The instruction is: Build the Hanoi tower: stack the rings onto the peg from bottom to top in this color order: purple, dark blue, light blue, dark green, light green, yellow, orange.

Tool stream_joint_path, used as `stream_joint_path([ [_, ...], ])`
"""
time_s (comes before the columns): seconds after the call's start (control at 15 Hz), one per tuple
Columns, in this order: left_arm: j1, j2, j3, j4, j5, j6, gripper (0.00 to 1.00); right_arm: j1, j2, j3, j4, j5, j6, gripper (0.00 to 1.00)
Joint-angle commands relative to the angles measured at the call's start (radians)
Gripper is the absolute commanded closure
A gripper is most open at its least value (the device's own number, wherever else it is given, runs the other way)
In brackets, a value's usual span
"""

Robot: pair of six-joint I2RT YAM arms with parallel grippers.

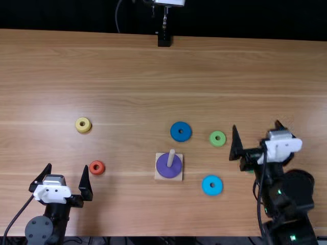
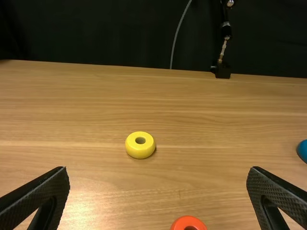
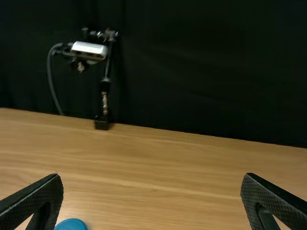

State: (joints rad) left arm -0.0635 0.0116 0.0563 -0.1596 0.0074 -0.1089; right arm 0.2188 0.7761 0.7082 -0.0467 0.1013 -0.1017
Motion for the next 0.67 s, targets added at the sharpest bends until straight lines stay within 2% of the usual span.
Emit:
stream_joint_path([
  [0.0, 0.011, -0.012, -0.05, -0.015, 0.013, 0.004, 0.0, 0.039, 0.117, 0.093, 0.001, 0.007, 0.008, 0.0],
  [0.2, 0.011, -0.012, -0.049, -0.013, 0.013, 0.004, 0.0, 0.088, 0.331, 0.24, -0.015, 0.005, 0.004, 0.0],
  [0.33, 0.011, -0.012, -0.05, -0.015, 0.013, 0.004, 0.0, 0.094, 0.45, 0.28, -0.057, 0.007, 0.004, 0.0],
  [0.53, 0.011, -0.012, -0.05, -0.015, 0.013, 0.004, 0.0, 0.142, 0.583, 0.369, -0.247, -0.013, 0.004, 0.0],
  [0.6, 0.011, -0.012, -0.05, -0.015, 0.013, 0.004, 0.0, 0.148, 0.631, 0.389, -0.284, -0.039, 0.006, 0.0],
])
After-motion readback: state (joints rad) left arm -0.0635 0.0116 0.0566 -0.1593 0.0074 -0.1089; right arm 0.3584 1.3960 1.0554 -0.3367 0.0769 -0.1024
